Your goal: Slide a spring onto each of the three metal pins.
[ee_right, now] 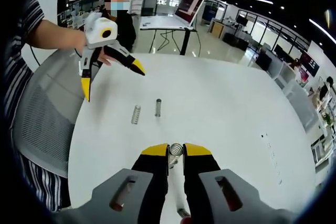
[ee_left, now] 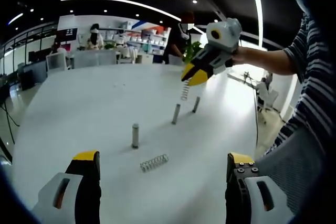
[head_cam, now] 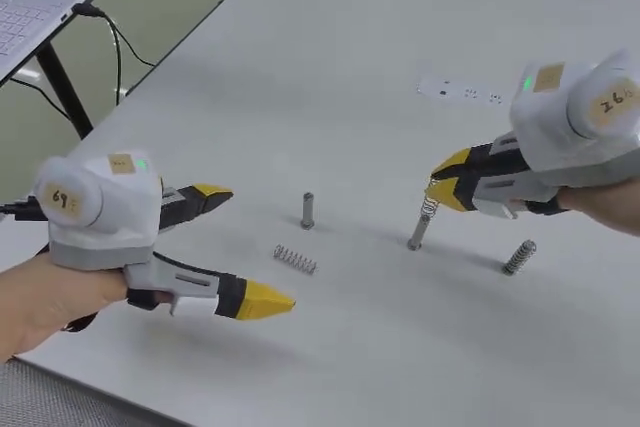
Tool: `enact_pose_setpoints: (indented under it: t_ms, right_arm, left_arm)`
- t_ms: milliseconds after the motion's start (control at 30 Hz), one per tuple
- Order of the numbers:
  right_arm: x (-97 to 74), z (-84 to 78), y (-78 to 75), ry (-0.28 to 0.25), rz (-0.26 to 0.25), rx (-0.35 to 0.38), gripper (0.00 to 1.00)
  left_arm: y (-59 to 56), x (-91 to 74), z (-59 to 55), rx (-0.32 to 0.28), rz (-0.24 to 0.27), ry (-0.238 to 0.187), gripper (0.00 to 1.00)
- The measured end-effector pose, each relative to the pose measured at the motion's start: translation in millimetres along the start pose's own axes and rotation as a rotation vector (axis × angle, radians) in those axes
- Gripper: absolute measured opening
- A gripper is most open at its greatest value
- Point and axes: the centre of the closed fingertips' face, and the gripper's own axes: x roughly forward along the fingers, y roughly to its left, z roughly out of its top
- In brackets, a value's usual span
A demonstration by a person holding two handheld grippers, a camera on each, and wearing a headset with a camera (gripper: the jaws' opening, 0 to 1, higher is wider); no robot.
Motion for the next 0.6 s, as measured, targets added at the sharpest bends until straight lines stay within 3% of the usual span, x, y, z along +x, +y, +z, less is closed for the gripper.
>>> enact_pose_setpoints:
  t_ms: [600]
  right_arm:
    - [14.8, -15.2, -4.6, 0.016, -0.016, 0.055, 0.07]
  left_arm:
    - [2.0, -5.0, -0.1, -0.003, 0.01, -0.008, 0.98]
